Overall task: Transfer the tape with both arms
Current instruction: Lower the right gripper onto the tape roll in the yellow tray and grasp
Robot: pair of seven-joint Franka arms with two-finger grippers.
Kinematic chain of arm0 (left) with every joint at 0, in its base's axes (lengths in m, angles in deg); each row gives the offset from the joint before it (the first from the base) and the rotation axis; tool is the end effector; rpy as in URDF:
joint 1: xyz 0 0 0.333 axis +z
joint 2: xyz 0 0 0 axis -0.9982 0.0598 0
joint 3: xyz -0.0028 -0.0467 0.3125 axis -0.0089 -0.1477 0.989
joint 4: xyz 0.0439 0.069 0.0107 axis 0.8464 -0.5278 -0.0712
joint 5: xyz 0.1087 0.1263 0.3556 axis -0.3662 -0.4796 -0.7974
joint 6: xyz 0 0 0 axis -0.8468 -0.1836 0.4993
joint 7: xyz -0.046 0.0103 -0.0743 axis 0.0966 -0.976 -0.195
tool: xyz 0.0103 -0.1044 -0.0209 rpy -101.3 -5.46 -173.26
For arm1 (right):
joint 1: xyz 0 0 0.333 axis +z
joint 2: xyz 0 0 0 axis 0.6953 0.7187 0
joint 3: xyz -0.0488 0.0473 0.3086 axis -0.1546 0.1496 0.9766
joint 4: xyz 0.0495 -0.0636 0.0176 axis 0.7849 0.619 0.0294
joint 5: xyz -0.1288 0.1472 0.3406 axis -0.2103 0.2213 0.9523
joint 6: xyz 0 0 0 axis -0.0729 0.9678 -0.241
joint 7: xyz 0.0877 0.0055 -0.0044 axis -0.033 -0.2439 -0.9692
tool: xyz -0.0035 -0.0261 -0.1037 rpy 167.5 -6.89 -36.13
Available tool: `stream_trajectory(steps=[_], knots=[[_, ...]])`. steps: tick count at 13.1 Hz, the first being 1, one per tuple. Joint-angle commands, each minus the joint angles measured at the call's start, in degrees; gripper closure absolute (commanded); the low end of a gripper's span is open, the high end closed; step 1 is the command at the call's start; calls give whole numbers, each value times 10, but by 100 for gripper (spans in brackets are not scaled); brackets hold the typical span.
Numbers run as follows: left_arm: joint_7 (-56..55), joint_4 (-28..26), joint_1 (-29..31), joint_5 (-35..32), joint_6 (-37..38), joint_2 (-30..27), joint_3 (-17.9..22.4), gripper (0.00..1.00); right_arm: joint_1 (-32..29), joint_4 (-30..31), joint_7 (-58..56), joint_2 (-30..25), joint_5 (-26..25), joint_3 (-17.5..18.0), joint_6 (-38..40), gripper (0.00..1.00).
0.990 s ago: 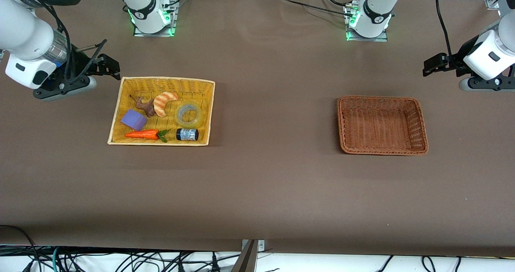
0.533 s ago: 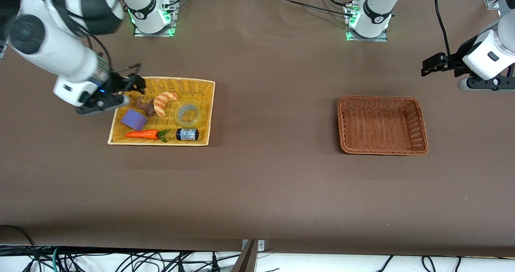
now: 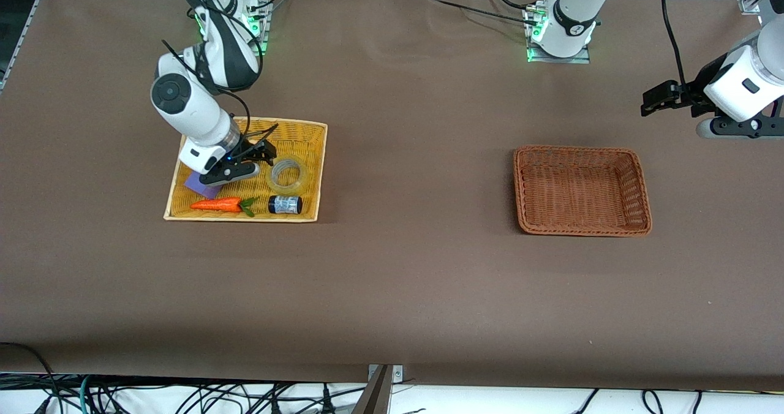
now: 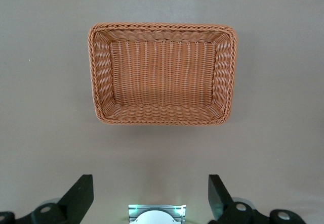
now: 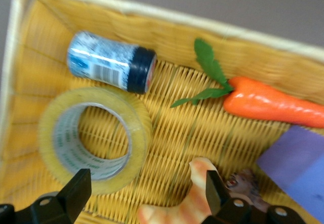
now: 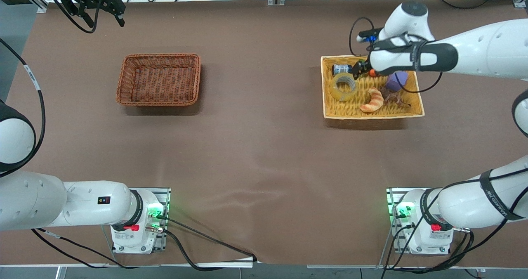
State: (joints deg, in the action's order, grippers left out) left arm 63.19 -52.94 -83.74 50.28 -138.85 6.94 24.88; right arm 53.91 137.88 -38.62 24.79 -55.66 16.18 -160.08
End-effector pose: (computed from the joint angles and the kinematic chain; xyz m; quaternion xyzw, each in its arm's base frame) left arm 0.5302 -0.0129 0.5730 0.9954 0.0062 -0.0951 0.0074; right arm 0.5007 0.1647 0.2534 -0.9921 -0.1226 -0.0063 0.0269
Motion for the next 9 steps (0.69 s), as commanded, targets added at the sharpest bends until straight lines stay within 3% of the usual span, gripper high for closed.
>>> stream_trajectory(steps=[1, 2, 3, 4, 7, 8, 9], knots=[[5, 1, -1, 18, -4, 0, 2, 0, -1, -1, 7, 43, 3, 5, -57, 1], [5, 1, 0, 18, -5, 0, 3, 0, 0, -1, 7, 53, 4, 5, -71, 2], [5, 1, 0, 19, -4, 0, 2, 0, 2, -2, 7, 55, 5, 5, -72, 12], [5, 1, -1, 19, -4, 0, 2, 0, 6, -2, 9, 55, 7, 5, -71, 27], [5, 1, -1, 19, -4, 0, 2, 0, 15, -2, 38, 55, 5, 5, -67, 88], [4, 1, -1, 18, -4, 0, 2, 0, 17, -3, 51, 54, 4, 5, -67, 100], [4, 1, -2, 18, -4, 0, 2, 0, 17, -6, 57, 51, 4, 5, -64, 100]])
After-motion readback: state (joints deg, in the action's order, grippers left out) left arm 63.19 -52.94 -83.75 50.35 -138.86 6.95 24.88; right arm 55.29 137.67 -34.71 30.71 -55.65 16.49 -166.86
